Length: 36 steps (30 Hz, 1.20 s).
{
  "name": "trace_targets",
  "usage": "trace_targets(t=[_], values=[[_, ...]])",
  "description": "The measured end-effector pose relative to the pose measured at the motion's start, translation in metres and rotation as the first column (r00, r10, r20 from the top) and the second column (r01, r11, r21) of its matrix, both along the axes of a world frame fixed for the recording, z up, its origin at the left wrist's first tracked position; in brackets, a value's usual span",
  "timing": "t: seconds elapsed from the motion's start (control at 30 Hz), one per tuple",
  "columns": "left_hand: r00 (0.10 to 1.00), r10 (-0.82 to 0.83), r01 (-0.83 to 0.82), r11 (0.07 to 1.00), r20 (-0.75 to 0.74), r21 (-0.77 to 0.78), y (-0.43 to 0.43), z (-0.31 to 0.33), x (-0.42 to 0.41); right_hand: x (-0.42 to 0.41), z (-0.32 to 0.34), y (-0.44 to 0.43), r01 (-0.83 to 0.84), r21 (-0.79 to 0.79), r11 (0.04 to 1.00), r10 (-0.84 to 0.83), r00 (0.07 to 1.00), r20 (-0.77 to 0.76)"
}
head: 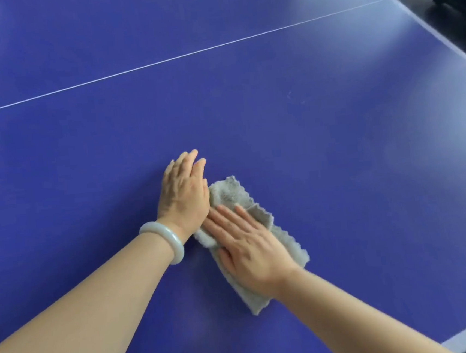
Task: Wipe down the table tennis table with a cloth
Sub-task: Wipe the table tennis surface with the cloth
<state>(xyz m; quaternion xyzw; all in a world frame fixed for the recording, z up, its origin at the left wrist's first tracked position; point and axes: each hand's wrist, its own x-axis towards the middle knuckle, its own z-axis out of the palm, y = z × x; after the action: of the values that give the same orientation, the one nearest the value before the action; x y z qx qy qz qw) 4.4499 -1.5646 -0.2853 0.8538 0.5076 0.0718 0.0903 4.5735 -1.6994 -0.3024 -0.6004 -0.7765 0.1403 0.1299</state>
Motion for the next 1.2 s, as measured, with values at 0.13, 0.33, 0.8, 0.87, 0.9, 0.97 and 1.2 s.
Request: trace_targets(t=[0.13, 0.33, 0.8, 0.87, 0.9, 0.97, 1.2], values=[[0.993, 0.066, -0.063, 0.997, -0.096, 0.036, 0.037, -0.011, 0.016, 0.114, 0.002, 0.031, 0.361, 0.019, 0.932, -0.361, 0.928, 0.096], [0.958, 0.273, -0.275, 0.961, -0.084, -0.014, 0.081, -0.023, 0.026, 0.148, -0.008, 0.052, 0.811, -0.026, 0.584, -0.799, 0.580, 0.160], [0.933, 0.357, -0.355, 0.934, -0.057, 0.029, 0.080, -0.030, 0.032, 0.252, 0.000, 0.212, 0.778, -0.075, 0.624, -0.765, 0.627, 0.147], [0.931, 0.359, -0.358, 0.933, -0.068, 0.025, 0.079, -0.029, 0.033, 0.221, -0.002, 0.214, 0.816, -0.083, 0.572, -0.810, 0.578, 0.095], [0.932, 0.355, -0.355, 0.935, -0.070, 0.025, 0.078, -0.028, 0.034, 0.190, -0.005, 0.210, 0.775, -0.053, 0.629, -0.774, 0.632, 0.051], [0.932, 0.357, -0.357, 0.934, -0.067, 0.016, 0.078, -0.026, 0.034, 0.118, -0.010, 0.198, 0.556, 0.026, 0.831, -0.555, 0.831, -0.008], [0.933, 0.355, -0.354, 0.935, -0.049, 0.028, 0.078, -0.027, 0.033, 0.126, -0.012, 0.205, 0.095, 0.071, 0.993, -0.096, 0.995, 0.011]])
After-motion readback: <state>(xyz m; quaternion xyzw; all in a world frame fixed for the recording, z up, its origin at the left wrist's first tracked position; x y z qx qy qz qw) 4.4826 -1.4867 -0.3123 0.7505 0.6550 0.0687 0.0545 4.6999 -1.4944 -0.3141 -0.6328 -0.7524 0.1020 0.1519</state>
